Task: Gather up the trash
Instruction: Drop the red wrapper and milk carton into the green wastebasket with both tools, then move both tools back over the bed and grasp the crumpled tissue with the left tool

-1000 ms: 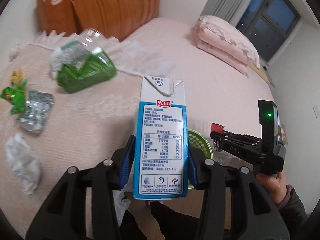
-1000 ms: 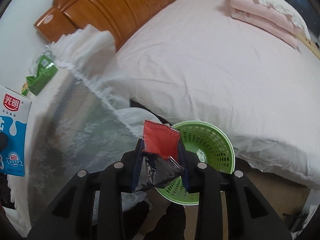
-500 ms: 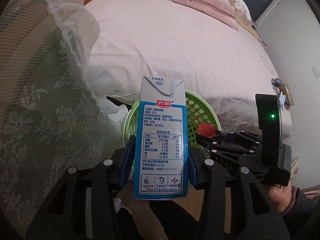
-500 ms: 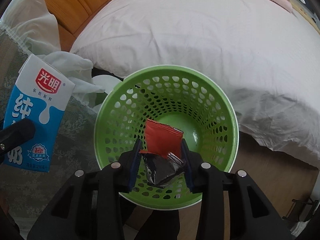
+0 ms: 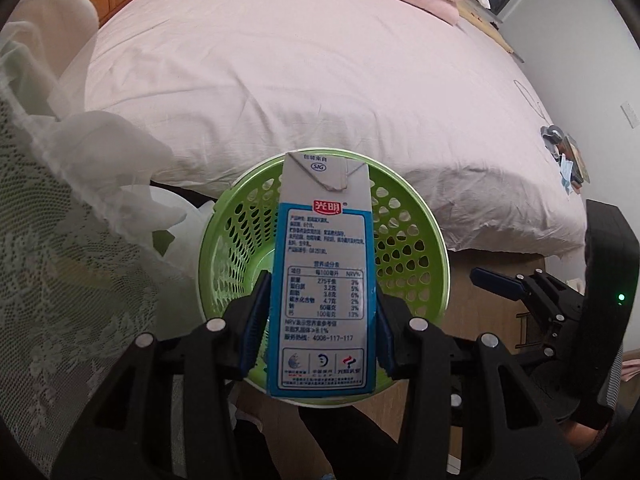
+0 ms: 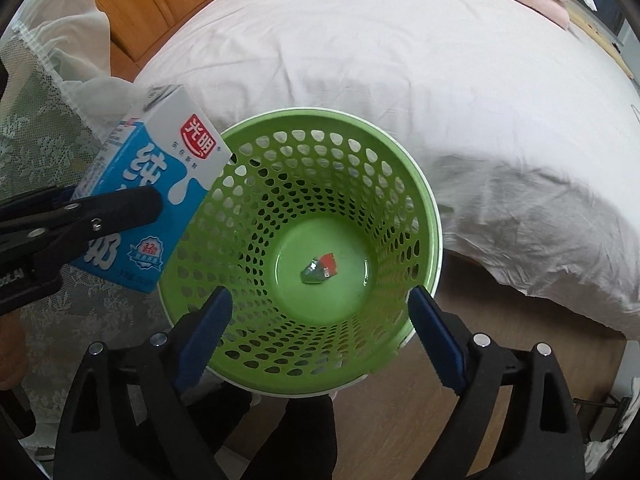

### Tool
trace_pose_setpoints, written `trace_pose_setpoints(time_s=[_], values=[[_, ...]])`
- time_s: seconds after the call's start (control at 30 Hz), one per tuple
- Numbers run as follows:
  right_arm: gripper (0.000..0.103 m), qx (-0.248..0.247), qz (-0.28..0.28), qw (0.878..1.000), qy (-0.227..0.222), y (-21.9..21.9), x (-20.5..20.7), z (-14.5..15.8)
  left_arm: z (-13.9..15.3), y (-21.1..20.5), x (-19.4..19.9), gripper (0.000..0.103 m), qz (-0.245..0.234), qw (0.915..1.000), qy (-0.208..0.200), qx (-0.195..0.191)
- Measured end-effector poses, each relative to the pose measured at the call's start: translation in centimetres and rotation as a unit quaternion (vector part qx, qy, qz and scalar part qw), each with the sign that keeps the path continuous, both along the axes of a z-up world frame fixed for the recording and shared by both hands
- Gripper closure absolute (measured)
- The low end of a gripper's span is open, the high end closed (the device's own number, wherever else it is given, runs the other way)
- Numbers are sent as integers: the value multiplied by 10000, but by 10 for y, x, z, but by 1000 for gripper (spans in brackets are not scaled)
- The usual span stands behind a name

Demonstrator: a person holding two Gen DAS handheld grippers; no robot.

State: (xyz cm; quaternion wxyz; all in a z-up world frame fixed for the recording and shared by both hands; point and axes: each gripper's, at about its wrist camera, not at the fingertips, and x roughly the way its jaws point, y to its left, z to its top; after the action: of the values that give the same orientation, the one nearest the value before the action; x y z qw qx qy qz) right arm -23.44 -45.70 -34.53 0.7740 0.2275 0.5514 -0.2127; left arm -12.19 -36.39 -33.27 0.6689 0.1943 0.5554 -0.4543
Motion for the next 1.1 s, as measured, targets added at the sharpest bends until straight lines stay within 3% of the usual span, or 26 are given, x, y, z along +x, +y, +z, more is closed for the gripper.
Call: trace_pose_setpoints(time_s=[0.13,0.2,0.3,0.47,0.63,0.8,0.93,1.1], values=[[13,-12,-149,9999,87,-4,-10,-5,-18,-12,1,57,-60,9999,29,94],[13,44,-239,9996,163,-6,-16,-10,-24,-14,-1,32,-75,9999,-17,151],[13,142,-355,9989,261,-8,-23,-15,-21,-11,-3,20,-42,9996,-229,155],[13,169,-424,9987,210,-6,-24,-4,16,3,4,19,178,9992,-281,216],[13,2,-186,9997,-132,8,-4,47,102,37,16,14,536,9968,-587,-11],[11,-148,394,9964,-738,37,26,133,214,88,24,11,989,9883,-1108,-360],[3,-419,1021,9835,-1431,75,52,213,291,143,31,8,1589,9723,-1587,-644],[2,-690,1956,9540,-2163,130,90,288,352,218,41,8,2456,9388,-2347,-564]])
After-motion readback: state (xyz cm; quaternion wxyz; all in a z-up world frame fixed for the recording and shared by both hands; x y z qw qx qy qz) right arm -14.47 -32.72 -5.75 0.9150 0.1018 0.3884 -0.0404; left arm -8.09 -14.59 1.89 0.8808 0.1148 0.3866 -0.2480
